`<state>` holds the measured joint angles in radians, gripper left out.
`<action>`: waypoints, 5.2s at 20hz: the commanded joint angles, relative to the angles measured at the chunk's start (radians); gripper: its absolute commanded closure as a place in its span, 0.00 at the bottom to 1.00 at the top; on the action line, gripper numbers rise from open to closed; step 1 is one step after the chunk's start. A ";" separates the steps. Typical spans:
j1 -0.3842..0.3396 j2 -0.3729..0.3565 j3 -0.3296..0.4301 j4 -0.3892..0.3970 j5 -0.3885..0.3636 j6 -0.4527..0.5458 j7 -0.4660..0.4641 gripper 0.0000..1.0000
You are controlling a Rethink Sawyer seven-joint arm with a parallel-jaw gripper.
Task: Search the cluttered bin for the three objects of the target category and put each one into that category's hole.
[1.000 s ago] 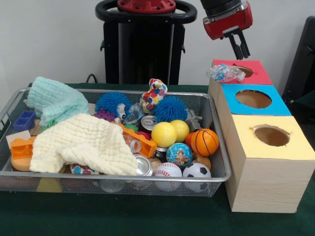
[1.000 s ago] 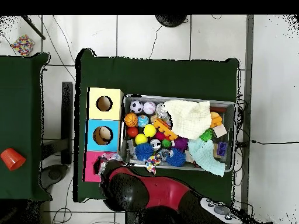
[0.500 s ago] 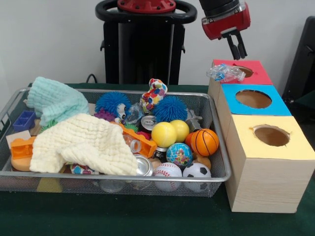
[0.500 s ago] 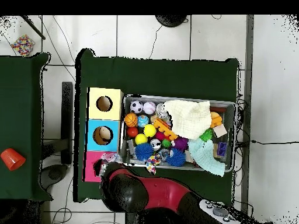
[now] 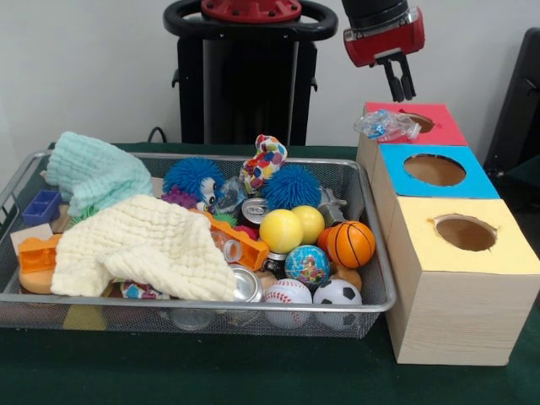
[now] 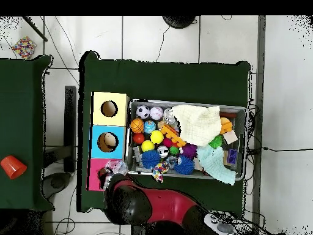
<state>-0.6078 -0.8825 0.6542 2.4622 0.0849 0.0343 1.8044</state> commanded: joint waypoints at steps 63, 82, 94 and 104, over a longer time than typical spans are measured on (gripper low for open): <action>0.108 0.019 -0.212 -0.169 -0.012 0.062 0.090 0.00; 0.138 0.122 -0.260 -0.209 -0.055 -0.055 0.103 0.00; 0.149 0.130 -0.270 -0.220 -0.067 -0.043 0.111 0.00; 0.149 0.128 -0.270 -0.224 -0.072 -0.035 0.107 1.00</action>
<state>-0.4584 -0.8406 0.4117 2.3866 0.0331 0.0403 1.8044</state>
